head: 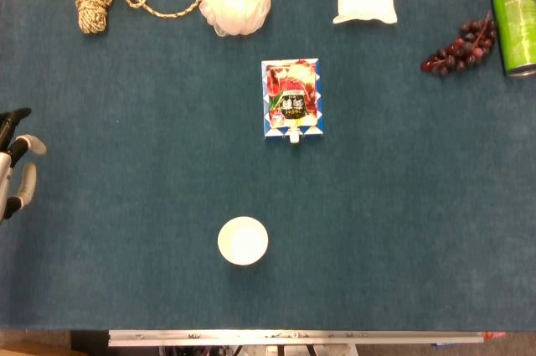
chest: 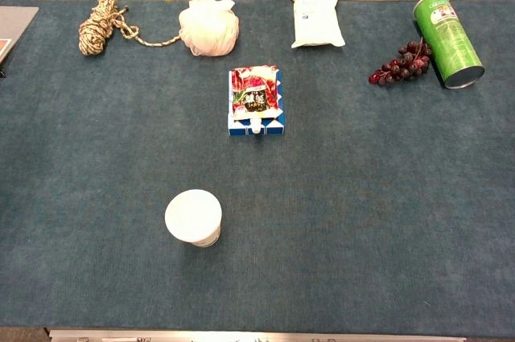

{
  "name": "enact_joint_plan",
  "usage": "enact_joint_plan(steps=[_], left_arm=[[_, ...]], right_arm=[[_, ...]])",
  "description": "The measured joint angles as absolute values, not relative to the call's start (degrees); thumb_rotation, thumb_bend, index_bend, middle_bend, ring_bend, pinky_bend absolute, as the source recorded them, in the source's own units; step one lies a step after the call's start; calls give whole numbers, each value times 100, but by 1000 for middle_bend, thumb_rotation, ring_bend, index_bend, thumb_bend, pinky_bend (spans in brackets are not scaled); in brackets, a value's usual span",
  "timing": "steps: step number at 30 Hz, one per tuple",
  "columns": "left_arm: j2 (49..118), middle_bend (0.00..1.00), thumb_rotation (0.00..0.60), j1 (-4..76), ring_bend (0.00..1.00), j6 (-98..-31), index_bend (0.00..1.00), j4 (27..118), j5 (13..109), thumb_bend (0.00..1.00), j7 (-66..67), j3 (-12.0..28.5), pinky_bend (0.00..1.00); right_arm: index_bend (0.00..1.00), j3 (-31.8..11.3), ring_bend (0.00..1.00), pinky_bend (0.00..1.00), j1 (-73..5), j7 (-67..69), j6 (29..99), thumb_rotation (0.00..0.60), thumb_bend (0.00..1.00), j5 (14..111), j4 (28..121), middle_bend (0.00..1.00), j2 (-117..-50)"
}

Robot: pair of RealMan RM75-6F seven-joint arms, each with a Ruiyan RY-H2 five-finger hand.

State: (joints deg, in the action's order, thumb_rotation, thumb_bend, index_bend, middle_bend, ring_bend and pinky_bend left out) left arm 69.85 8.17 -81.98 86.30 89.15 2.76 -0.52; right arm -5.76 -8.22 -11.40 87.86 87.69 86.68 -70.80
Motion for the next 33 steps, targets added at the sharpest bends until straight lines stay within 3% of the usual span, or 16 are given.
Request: enact_joint_plan(steps=[22,25,29,33], left_arm=[[6972,159,600,789,162,-8236,422,8649,8915,545,291,-52,459],[6962,159,600,783,162,-8255,422,8669,8918,545,278,-47,459],[6944,159,600,776,162,-8272,422,8687,8932,545,267,-49,459],[6945,159,600,777,162,-8268,422,8685,8930,545,266,-48,459]], right_arm=[[339,-592,178,398,-842,-1059,8821,600,0,8858,8621,226,-7106],[339,-586,178,475,-843,-1005,8858,600,0,8924,8581,226,-7122],[339,-590,178,681,-847,-949,8974,600,2,9032,8472,204,-7184],[340,-627,179,811,-830,-904,9181,600,100,9119,8343,162,-7293]])
